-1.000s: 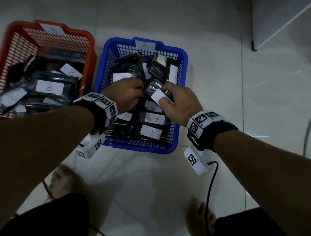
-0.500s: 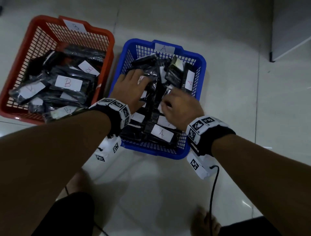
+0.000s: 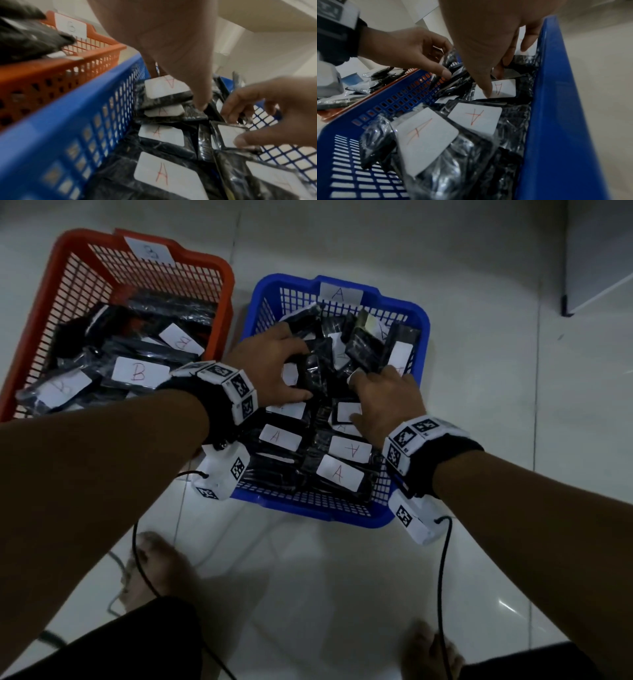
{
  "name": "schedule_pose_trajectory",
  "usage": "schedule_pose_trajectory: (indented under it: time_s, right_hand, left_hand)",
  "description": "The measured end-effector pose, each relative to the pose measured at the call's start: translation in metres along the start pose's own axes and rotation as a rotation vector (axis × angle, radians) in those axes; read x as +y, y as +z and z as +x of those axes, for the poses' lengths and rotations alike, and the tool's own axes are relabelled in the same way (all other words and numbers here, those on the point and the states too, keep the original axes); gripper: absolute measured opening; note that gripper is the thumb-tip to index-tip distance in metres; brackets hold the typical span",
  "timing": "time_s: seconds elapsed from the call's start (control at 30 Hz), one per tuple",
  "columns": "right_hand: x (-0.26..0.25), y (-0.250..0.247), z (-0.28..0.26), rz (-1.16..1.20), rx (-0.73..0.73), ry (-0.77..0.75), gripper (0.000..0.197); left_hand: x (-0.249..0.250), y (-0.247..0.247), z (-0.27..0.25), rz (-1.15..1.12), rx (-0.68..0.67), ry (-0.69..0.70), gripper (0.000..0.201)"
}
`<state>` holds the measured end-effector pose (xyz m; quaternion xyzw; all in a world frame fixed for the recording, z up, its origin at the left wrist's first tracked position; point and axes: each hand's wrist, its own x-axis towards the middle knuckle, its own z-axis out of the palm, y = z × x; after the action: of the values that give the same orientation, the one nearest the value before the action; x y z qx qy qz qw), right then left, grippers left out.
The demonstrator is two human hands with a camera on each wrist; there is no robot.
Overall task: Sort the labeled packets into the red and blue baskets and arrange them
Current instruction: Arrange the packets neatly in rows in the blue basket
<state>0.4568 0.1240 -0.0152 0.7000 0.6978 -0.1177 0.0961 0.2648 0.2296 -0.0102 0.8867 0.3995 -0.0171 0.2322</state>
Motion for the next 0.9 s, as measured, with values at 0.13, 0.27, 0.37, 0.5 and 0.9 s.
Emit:
schedule_pose_trajectory:
  time_s: [0.13, 0.27, 0.37, 0.5, 0.9]
  right_hand:
    - [-0.001, 0.0, 0.0, -0.087, -0.035, -0.047, 0.043]
    - [-0.003, 0.001, -0.002, -0.095, -0.038, -0.094, 0.03]
    - [-0.003, -0.004, -0.007, 0.031, 0.023, -0.096, 0.024]
    - [-0.002, -0.015, -0.014, 0.217, 0.083, -0.111, 0.022]
    - [-0.004, -0.005, -0.018, 0.588, -0.136, -0.073, 0.019]
  left_hand:
    - [0.005, -0.01, -0.009, -0.015, -0.074, 0.028, 0.063]
    - [0.016, -0.01, -0.018, 0.158, -0.436, -0.109, 0.065]
    - [0.014, 0.002, -0.023, 0.26, -0.585, -0.154, 0.065]
    - [0.016, 0.008, -0.023, 0.215, -0.502, -0.163, 0.061]
    - [0.017, 0.025, -0.029, 0.16, -0.43, -0.115, 0.063]
